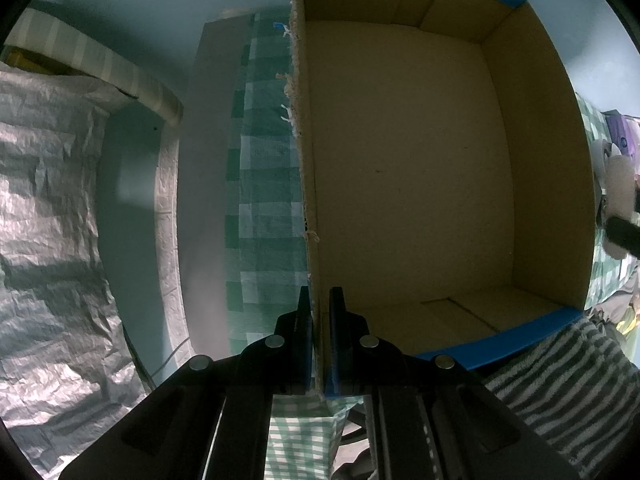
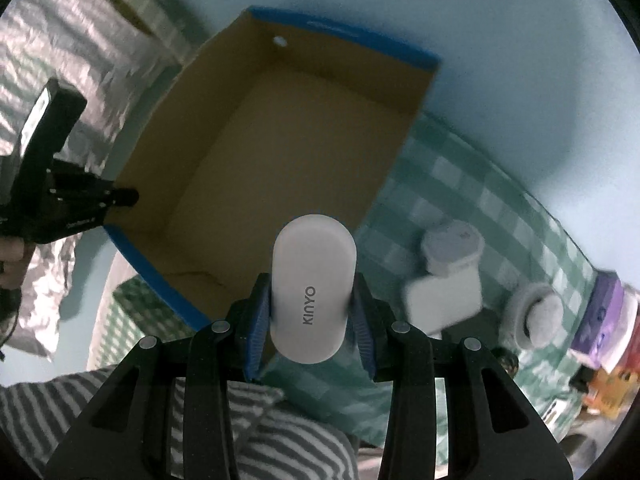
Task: Flip cup upside down
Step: 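Lift the earbud case with the right gripper and carry it over the box, then open the right gripper to drop the earbud case into the box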
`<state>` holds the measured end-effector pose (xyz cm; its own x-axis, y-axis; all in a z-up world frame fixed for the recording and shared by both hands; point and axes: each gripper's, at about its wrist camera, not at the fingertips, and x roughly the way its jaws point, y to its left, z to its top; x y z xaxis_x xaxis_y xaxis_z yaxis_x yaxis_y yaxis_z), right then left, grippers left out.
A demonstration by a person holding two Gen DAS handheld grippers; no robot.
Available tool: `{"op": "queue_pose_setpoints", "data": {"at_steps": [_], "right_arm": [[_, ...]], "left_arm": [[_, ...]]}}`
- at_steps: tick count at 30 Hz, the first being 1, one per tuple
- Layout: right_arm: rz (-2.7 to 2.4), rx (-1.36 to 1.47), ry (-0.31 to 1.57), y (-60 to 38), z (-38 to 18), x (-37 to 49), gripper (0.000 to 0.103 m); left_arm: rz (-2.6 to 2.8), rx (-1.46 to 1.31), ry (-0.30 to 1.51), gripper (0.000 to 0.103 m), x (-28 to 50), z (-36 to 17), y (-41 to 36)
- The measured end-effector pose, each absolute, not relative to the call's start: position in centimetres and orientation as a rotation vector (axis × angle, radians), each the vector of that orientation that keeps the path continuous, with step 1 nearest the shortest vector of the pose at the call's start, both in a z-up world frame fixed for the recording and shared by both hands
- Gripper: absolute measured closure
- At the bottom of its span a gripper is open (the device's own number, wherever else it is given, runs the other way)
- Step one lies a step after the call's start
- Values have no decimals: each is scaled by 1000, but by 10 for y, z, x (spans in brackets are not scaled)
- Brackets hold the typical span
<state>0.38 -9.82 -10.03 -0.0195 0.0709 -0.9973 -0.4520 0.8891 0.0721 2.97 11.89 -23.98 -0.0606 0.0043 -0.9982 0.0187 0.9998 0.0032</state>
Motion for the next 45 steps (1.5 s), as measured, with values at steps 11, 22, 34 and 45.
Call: {"op": "queue_pose_setpoints", "data": {"at_steps": [11, 22, 34, 45], "right_arm": [[470, -357, 1598, -77, -137, 2, 65], [453, -353, 1587, -78, -146, 2, 65], [470, -289, 1533, -79, -124, 5, 52], [381, -164, 1453, -146, -69, 19, 42]], "left_arm": [[-13, 12, 1626, 96, 30, -238, 119], [-17, 12, 1625, 96, 30, -237, 117], [-18, 16, 1625, 96, 29, -236, 118], [-13, 20, 1627, 96, 28, -236, 117]]}}
